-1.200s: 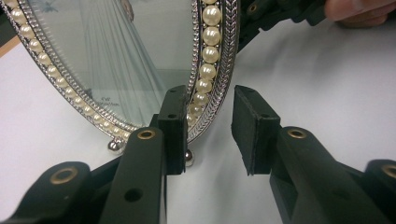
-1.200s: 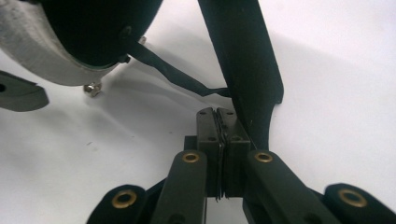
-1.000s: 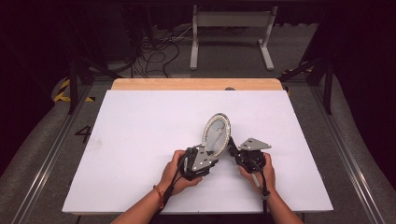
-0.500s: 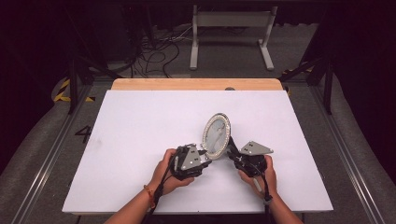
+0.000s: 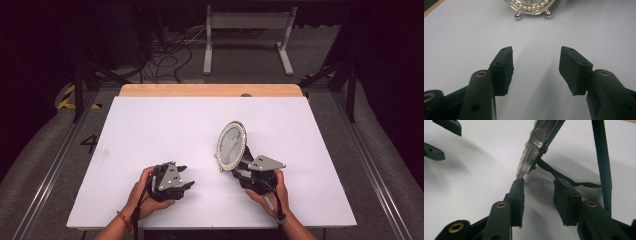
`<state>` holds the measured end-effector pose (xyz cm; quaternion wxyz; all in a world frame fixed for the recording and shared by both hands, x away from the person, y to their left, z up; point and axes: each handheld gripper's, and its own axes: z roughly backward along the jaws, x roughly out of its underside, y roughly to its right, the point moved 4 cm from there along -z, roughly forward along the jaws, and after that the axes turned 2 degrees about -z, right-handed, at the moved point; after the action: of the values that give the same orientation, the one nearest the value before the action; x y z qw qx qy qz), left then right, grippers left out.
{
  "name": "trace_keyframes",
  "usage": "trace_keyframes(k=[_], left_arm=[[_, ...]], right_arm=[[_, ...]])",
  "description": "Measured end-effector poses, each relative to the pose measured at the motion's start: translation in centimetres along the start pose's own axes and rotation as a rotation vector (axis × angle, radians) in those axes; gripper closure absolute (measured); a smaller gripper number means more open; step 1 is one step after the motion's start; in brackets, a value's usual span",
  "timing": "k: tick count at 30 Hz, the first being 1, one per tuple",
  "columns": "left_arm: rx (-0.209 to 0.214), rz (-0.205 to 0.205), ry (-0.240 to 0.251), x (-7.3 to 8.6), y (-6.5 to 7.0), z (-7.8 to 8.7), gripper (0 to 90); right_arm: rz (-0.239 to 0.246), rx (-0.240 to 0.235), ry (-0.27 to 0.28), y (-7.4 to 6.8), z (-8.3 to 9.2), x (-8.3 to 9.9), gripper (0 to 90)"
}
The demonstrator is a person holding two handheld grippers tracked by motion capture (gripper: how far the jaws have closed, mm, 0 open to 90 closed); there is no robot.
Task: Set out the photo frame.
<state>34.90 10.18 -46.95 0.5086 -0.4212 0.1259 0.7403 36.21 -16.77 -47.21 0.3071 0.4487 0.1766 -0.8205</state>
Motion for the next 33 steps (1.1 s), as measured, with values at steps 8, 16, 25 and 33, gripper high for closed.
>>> trace_keyframes(k=[8,16,25,33], left_arm=[[-0.029,0.017,-0.009,0.2,-0.5,-0.3,38.9],[-0.033,0.026,-0.025,0.5,-0.6,-0.9,37.0],[-0.025,0.027,-0.044,0.6,-0.6,-1.5,36.0],[-0.025,0.039,-0.051,0.7,-0.8,-1.7,35.4]], right_arm=[[0.016,-0.046,-0.013,-1.2,-0.4,0.2,51.8],[-0.036,-0.03,0.038,-2.0,-1.0,-0.9,46.3],[-0.106,0.022,0.076,-1.7,-1.8,-1.5,52.6],[-0.123,0.054,0.113,-0.8,-1.4,-1.9,59.0]])
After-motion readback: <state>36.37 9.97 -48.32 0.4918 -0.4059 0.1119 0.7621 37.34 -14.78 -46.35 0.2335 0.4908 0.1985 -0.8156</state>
